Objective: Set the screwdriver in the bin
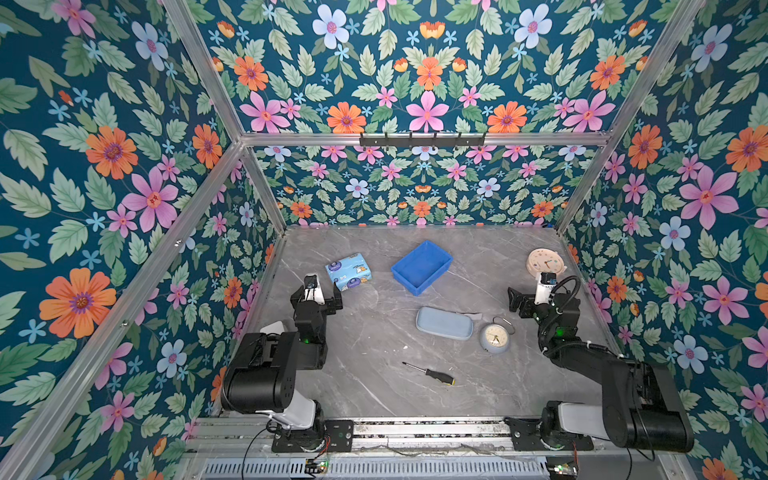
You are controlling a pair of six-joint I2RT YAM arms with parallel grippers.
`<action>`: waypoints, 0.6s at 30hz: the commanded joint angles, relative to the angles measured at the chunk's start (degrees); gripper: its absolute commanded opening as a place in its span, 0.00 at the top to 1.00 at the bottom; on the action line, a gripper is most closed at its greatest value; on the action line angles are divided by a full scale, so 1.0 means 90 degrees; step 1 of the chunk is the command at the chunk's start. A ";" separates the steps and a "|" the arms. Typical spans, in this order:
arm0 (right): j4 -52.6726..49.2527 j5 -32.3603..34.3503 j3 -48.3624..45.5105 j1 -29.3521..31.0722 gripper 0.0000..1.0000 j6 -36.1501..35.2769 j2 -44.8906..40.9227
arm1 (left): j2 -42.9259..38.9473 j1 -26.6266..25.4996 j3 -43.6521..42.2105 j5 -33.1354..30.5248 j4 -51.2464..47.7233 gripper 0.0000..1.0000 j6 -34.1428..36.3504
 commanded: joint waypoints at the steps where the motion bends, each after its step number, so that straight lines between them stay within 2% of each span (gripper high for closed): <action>1: -0.0783 -0.0334 0.0061 0.0007 0.01 -0.0245 -0.0457 | -0.0382 -0.0087 0.0059 0.0450 -0.0608 0.00 0.0309; 8: -0.2457 -0.0821 0.0406 0.0011 0.01 -0.0722 -0.1742 | -0.1360 -0.0590 0.0562 0.1305 -0.2345 0.00 0.1197; 12: -0.3467 -0.1509 0.0660 0.0029 0.01 -0.1239 -0.2431 | -0.1763 -0.1131 0.0965 0.1755 -0.3553 0.00 0.1963; 15: -0.4439 -0.2074 0.0942 0.0107 0.01 -0.1611 -0.2770 | -0.2005 -0.1627 0.1145 0.1829 -0.4168 0.00 0.2534; 18: -0.5389 -0.2561 0.1131 0.0284 0.01 -0.2129 -0.3062 | -0.2191 -0.2079 0.1321 0.1978 -0.4666 0.00 0.2773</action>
